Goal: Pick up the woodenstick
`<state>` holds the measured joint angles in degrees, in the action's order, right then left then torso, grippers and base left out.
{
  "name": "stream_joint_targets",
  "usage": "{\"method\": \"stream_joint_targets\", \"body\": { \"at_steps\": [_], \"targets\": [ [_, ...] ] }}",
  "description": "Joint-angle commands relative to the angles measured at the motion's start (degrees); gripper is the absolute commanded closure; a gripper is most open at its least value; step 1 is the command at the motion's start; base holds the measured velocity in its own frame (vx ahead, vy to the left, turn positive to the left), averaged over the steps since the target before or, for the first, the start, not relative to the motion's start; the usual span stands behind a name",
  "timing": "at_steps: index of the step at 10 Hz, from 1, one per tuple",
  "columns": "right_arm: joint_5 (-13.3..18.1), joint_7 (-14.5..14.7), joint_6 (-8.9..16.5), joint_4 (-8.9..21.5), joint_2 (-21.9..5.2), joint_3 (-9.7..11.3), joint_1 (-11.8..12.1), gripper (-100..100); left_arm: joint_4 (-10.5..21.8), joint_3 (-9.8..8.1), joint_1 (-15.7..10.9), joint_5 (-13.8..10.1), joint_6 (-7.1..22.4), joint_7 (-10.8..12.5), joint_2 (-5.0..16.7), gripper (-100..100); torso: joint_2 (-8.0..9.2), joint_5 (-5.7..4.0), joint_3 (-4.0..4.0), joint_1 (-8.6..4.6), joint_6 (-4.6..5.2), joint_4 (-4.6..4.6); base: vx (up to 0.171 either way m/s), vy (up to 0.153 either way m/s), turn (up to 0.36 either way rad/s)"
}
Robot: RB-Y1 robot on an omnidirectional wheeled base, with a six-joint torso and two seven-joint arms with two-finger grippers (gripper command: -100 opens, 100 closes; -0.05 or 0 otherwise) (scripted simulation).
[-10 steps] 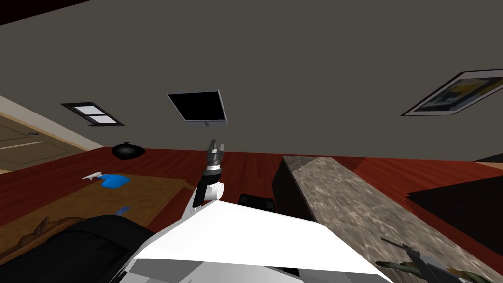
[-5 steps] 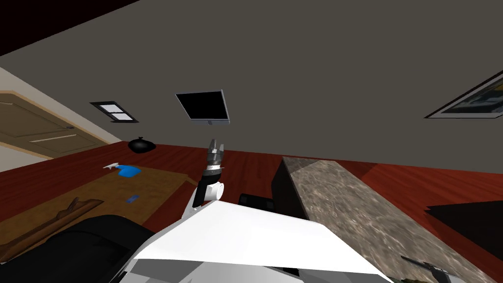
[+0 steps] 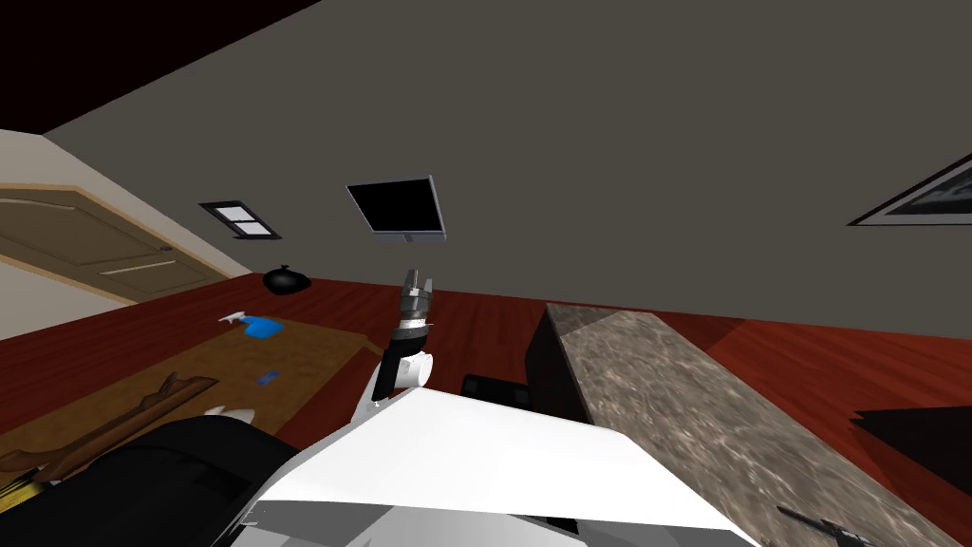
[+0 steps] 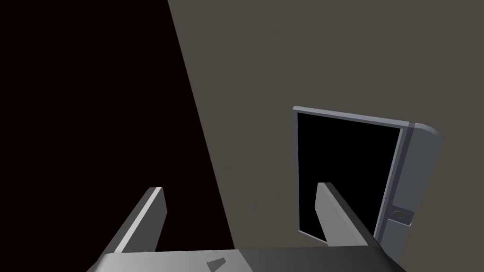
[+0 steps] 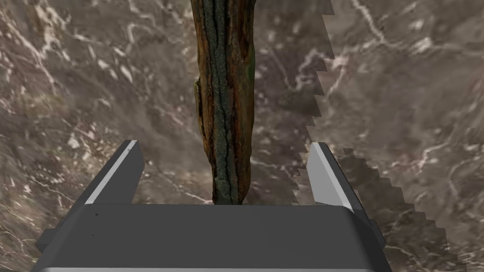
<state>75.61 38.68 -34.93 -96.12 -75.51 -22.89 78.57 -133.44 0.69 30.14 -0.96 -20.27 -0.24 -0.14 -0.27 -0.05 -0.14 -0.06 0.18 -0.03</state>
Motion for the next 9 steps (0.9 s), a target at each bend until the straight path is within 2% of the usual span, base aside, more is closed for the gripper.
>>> {"method": "stream_joint_targets", "body": {
  "at_steps": [1, 2, 3, 7, 8, 9],
  "targets": [
    [0.3, 0.6, 1.1, 0.4, 0.9, 1.6, -0.6, -100, 0.0, 0.00, 0.0, 0.0, 0.0, 0.0, 0.0, 0, 0.00, 0.00, 0.00, 0.00, 0.00, 0.00, 0.004, 0.011, 0.040],
    [0.1, 0.6, 0.6, 0.3, 0.8, 0.8, -0.2, -100, 0.0, 0.00, 0.0, 0.0, 0.0, 0.0, 0.0, 0, 0.03, 0.02, 0.02, 0.04, 0.00, 0.01, 0.000, 0.000, 0.000],
    [0.1, 0.8, 0.7, 0.3, 0.9, 0.9, -0.2, 100, 0.0, 0.00, 0.0, 0.0, 0.0, 0.0, 0.0, 0, 0.04, 0.02, 0.02, 0.03, 0.00, 0.01, 0.000, 0.000, 0.000],
    [0.1, 0.8, 0.6, 0.3, 0.9, 0.9, -0.2, 100, 0.0, 0.00, 0.0, 0.0, 0.0, 0.0, 0.0, 0, 0.06, -0.04, 0.04, -0.03, 0.02, 0.03, 0.000, 0.000, 0.000],
    [0.1, 0.8, 0.6, 0.3, 0.9, 0.9, -0.2, 0, 0.0, 0.00, 0.0, 0.0, 0.0, 0.0, 0.0, 0, 0.06, -0.04, 0.04, -0.03, 0.01, 0.03, 0.000, 0.000, 0.000],
    [-0.3, 0.1, -0.5, -0.3, -0.2, -1.3, 0.8, 100, 0.0, 0.00, 0.0, 0.0, 0.0, 0.0, 0.0, 0, 0.06, -0.05, 0.04, -0.03, 0.01, 0.02, -0.004, -0.005, -0.067]
  ]
}}
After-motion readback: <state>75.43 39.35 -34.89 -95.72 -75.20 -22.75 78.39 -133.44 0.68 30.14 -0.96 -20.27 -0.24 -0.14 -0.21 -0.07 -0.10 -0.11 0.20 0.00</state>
